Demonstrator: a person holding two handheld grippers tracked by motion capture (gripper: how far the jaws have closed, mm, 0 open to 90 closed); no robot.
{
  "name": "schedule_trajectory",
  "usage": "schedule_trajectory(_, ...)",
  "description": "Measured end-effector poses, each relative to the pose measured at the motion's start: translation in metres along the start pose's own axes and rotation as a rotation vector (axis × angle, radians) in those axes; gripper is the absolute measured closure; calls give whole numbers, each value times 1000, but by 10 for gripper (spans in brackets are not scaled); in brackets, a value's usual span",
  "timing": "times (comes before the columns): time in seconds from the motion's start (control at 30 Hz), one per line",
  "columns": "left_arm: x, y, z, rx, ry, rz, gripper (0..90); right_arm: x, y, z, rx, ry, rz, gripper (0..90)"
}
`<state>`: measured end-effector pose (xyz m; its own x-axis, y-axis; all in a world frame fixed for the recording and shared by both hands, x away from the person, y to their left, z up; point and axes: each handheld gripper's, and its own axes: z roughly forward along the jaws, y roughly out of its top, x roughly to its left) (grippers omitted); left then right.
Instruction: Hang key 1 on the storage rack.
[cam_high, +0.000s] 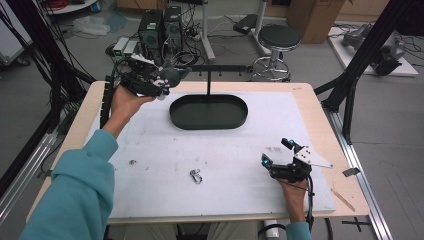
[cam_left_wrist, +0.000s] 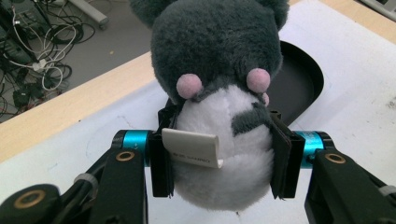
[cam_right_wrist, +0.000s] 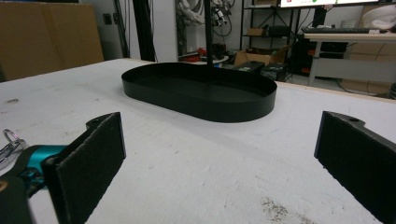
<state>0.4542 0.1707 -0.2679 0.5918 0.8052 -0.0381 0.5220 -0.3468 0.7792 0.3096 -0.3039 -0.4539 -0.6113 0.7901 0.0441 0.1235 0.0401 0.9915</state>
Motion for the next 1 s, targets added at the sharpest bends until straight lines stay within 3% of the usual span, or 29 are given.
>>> schedule_trajectory(0.43,4,3,12,-7,35,-15,524,0,0,0,0,3,7,12)
schedule_trajectory(0.77,13,-3,19,29,74,-28,524,0,0,0,-2,3,5,12)
schedule_trajectory(1.0,14,-12,23,53,73,-29,524,0,0,0,-1,3,8,12)
